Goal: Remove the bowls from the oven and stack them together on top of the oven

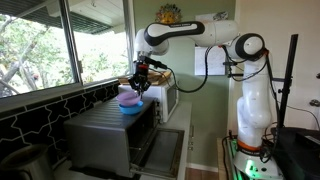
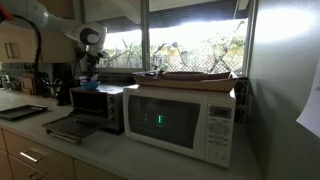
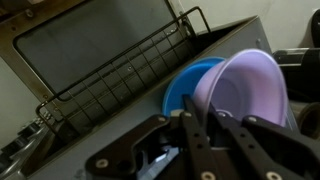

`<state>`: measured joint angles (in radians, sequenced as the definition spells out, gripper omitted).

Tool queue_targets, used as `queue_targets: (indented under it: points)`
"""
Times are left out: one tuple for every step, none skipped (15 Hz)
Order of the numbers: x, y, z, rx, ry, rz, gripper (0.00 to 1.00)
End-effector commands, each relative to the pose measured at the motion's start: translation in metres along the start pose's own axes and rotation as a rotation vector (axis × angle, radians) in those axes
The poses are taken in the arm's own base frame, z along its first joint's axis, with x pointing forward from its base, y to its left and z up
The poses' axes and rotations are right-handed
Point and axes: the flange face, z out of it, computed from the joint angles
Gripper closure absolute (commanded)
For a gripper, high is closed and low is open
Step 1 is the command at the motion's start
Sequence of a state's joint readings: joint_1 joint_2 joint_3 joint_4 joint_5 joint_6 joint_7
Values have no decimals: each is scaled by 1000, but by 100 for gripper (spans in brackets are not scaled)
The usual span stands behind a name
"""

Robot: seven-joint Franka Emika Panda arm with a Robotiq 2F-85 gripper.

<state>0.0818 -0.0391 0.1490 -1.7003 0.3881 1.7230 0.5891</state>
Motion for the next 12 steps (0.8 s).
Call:
queue_targets:
  points:
    - [3,-7,-3,-38,-24,17,56]
    - [4,-7,-4,-44,-29,17,49]
    - [4,-8,-4,-47,-32,18,40]
    - [4,-8,-6,-51,-33,18,34]
    - [4,-9,-7,-54,-29,16,27]
    - [5,-9,-9,-58,-22,18,18]
    - [5,-10,-11,-60,-17,17,12]
    - [5,-10,-13,-60,-10,9,3]
    - [4,-9,-13,-52,-7,-2,0]
    - [2,-5,-13,-42,-6,-9,0]
    - [0,-1,-13,-41,-4,-17,0]
    - [-5,4,-15,-50,14,-36,0]
